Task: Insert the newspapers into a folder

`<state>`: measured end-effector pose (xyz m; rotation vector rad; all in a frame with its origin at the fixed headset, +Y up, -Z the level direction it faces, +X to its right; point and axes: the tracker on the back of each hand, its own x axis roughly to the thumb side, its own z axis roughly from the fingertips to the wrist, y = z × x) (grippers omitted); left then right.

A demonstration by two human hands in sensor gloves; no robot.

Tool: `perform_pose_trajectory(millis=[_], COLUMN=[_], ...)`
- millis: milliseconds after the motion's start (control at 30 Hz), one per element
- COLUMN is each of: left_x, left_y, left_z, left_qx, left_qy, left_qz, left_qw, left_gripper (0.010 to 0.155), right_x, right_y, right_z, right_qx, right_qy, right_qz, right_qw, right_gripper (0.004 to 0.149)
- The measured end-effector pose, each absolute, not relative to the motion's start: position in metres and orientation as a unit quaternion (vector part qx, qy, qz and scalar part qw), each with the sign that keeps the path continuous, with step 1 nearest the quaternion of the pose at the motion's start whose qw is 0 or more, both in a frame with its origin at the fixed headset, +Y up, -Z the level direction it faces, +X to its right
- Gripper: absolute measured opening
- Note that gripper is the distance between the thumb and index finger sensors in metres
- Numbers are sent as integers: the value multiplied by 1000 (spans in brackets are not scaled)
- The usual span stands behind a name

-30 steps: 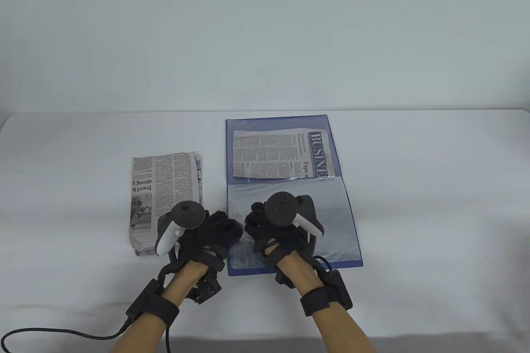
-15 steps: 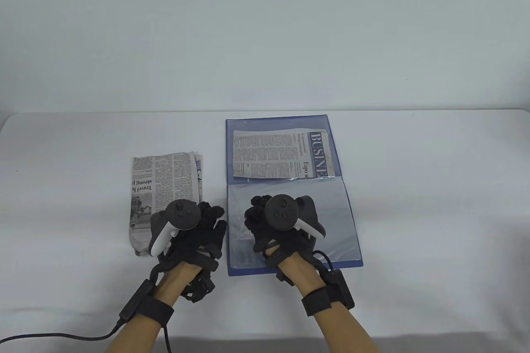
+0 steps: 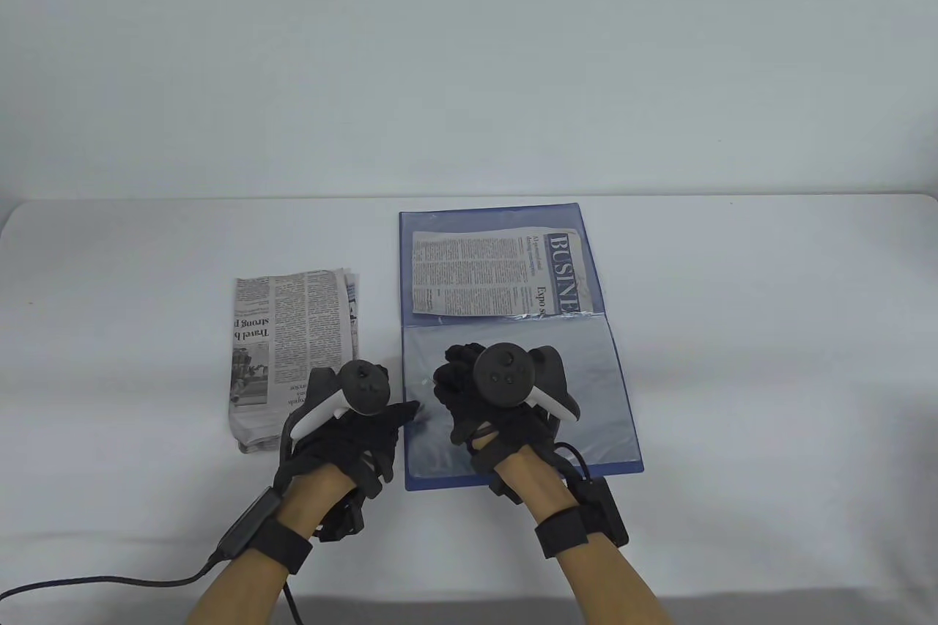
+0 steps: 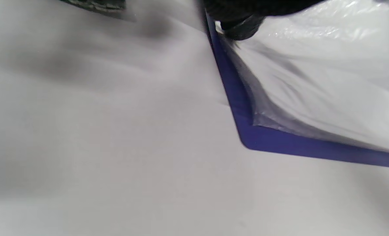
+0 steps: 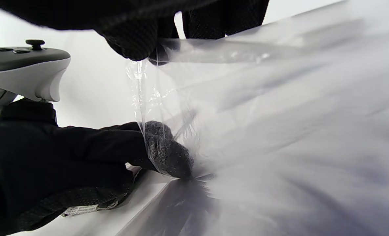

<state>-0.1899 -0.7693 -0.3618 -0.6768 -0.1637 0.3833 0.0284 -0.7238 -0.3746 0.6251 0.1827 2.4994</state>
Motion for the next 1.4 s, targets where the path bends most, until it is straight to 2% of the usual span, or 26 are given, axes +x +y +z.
perform_pose_trajectory(millis=[133, 200, 267, 367, 433, 567, 600, 633, 700, 767, 833, 1000, 1067, 1133, 1167, 1200, 1233, 1333, 1400], left_x=[-209, -229, -257, -292, -316, -349, -354, -358, -362, -364, -366, -362, -362, -365, -368, -370, -372, -380, -386], left_y=[-758, -747, -735, -728, -732, -762, -770, -773, -772, -764, -752, -722, -712, -710, -711, -710, -708, -696, -691], left_z=[-366, -366, -360, -355, -356, -351, -351, -352, -353, -354, -351, -346, -343, -339, -336, -335, -333, -328, -326], left_qx=[-323, -312, -326, -320, -313, -360, -369, -364, -346, -322, -281, -170, -116, -66, -41, -30, -20, 2, 1], left_qy=[-34, 23, 121, 222, 267, 354, 360, 363, 373, 386, 405, 418, 399, 357, 338, 319, 312, 313, 317], left_qz=[234, 254, 302, 323, 301, 273, 274, 273, 277, 273, 264, 232, 275, 408, 495, 540, 564, 545, 565], left_qw=[917, 915, 888, 862, 860, 819, 812, 813, 815, 821, 829, 861, 867, 838, 800, 778, 764, 777, 762], left_gripper=[62, 68, 78, 89, 92, 97, 97, 91, 73, 45, 40, 41, 43, 45, 45, 45, 45, 46, 45], right_x=[29, 30, 30, 30, 29, 28, 29, 29, 29, 30, 31, 32, 32, 32, 32, 32, 32, 33, 33], right_y=[-723, -723, -723, -724, -723, -723, -723, -723, -723, -723, -723, -720, -720, -720, -720, -720, -720, -719, -719], right_z=[-375, -375, -375, -374, -374, -375, -375, -375, -375, -376, -376, -375, -375, -375, -375, -375, -375, -375, -375], right_qx=[232, 231, 233, 234, 235, 239, 239, 239, 239, 238, 238, 239, 241, 241, 241, 241, 240, 239, 238], right_qy=[67, 66, 66, 64, 64, 63, 64, 63, 64, 65, 67, 60, 59, 58, 59, 59, 59, 58, 58], right_qz=[930, 931, 929, 931, 930, 931, 932, 932, 931, 931, 930, 930, 930, 929, 929, 929, 929, 929, 928], right_qw=[278, 276, 279, 274, 274, 268, 266, 266, 268, 270, 272, 273, 272, 273, 274, 274, 275, 277, 279], right_gripper=[35, 35, 35, 35, 35, 35, 35, 35, 35, 35, 35, 35, 35, 35, 35, 35, 35, 35, 35])
